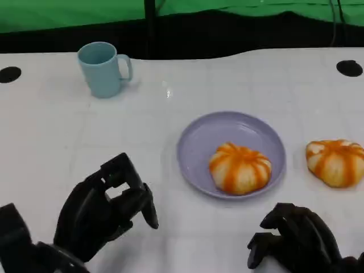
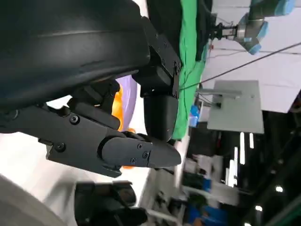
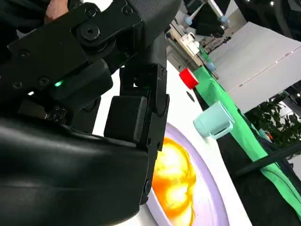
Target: Grasp the bread from the table and place it into the plate.
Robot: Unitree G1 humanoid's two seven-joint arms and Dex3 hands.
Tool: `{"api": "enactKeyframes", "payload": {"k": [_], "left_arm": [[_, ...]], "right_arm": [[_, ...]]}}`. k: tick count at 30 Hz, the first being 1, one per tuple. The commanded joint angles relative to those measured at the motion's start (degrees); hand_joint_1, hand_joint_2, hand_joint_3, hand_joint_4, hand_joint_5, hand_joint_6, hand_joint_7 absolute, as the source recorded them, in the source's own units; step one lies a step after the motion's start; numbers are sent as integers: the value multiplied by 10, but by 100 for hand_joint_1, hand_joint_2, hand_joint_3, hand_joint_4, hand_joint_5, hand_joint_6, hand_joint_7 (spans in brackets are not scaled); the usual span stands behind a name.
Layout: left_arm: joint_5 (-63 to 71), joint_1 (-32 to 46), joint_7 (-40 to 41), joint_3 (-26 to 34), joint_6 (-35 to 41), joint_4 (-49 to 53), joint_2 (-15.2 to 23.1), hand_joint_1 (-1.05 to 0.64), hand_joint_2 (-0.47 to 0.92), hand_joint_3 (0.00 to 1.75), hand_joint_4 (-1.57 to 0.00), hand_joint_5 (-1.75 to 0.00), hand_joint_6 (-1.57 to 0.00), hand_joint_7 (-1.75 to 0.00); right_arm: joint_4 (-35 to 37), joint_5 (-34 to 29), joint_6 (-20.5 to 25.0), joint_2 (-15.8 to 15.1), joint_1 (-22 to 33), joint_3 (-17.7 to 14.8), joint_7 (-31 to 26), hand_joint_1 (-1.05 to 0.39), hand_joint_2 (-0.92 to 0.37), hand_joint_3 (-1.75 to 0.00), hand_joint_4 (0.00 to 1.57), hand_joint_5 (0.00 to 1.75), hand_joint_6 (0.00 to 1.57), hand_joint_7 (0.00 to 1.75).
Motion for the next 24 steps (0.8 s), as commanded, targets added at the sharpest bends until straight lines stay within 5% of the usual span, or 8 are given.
{"api": "enactKeyframes", "payload": {"k": [1,24], "left_arm": [[-26,-4,-41,28,30,32,-1,-56,92,32,-83,-175,-54,-175],[-13,-38,-106,78,76,113,-25,-63,92,18,-90,-175,-63,-175]], "right_arm": [[-1,2,-2,-5,0,-2,2,-105,-71,0,157,74,157,37],[22,-1,-11,-15,-18,-10,12,-105,-73,-1,157,74,157,37]]}}
